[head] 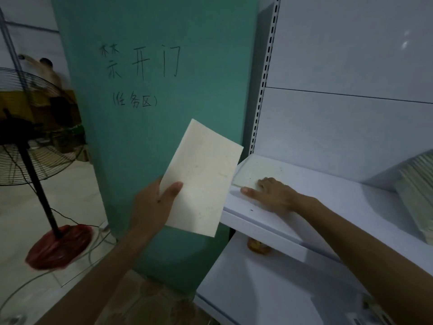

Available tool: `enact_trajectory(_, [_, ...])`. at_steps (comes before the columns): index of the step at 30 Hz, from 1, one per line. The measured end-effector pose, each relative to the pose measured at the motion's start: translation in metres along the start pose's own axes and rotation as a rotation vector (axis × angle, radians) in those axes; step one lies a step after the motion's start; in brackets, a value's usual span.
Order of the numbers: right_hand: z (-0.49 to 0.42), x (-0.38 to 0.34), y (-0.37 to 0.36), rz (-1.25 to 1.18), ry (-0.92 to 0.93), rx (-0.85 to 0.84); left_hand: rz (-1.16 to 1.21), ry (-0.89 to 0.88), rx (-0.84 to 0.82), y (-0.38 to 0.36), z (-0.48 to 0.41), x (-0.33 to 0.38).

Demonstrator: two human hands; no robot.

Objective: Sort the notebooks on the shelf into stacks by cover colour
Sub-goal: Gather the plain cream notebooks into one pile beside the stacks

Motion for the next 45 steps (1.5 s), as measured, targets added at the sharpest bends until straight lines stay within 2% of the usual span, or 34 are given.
enact_trajectory(3, [0.041, -0.006, 0.006, 0.065, 0.095, 0.015, 0.007, -0.02, 0.027, -0.008, 0.002, 0.008])
enact_trajectory(6, [0.087, -0.013, 0.001, 0.265, 0.224, 0.206, 0.057, -0.024, 0.063, -0.015, 0.001, 0.019])
enact_trajectory(9, [0.113, -0.014, 0.01, 0.273, 0.264, 0.43, 0.101, -0.061, 0.086, -0.019, 0.0, 0.036])
enact_trajectory(13, [0.117, 0.004, 0.038, 0.118, 0.198, 0.663, 0.231, 0.006, 0.089, -0.022, -0.001, 0.049])
enact_trajectory(16, [0.11, 0.027, 0.07, -0.173, -0.003, 0.864, 0.268, 0.034, 0.061, -0.025, 0.001, 0.053])
enact_trajectory(20, [0.115, 0.047, 0.098, -0.614, -0.203, 0.978, 0.346, 0.086, -0.018, -0.037, 0.008, 0.06])
enact_trajectory(23, [0.13, 0.044, 0.109, -0.739, -0.193, 1.17, 0.386, 0.131, -0.121, -0.053, 0.015, 0.069])
enact_trajectory(26, [0.139, 0.027, 0.112, -0.648, -0.057, 1.29, 0.474, 0.189, -0.223, -0.072, 0.026, 0.083])
enact_trajectory(28, [0.142, 0.009, 0.101, -0.495, 0.103, 1.281, 0.528, 0.241, -0.263, -0.085, 0.031, 0.095])
enact_trajectory(31, [0.145, -0.012, 0.059, -0.07, 0.361, 1.119, 0.595, 0.297, -0.326, -0.1, 0.036, 0.114])
enact_trajectory(33, [0.149, -0.012, 0.04, 0.119, 0.446, 1.074, 0.618, 0.286, -0.369, -0.106, 0.038, 0.125])
enact_trajectory(37, [0.166, 0.004, 0.045, 0.279, 0.536, 1.128, 0.691, 0.261, -0.486, -0.108, 0.046, 0.142])
enact_trajectory(41, [0.176, 0.022, 0.057, 0.406, 0.593, 1.11, 0.795, 0.18, -0.595, -0.116, 0.054, 0.164])
enact_trajectory(45, [0.185, 0.041, 0.069, 0.361, 0.523, 1.061, 0.726, 0.054, -0.546, -0.133, 0.063, 0.188])
Point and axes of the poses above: each hand's wrist, its own z-axis away from the middle knuckle, its own y-axis out of the back of the hand, x = y × z, the point moved 3 cm from there along -z, towards the middle knuckle, and after that the axes turned 10 degrees about x, right-handed, at the moved point
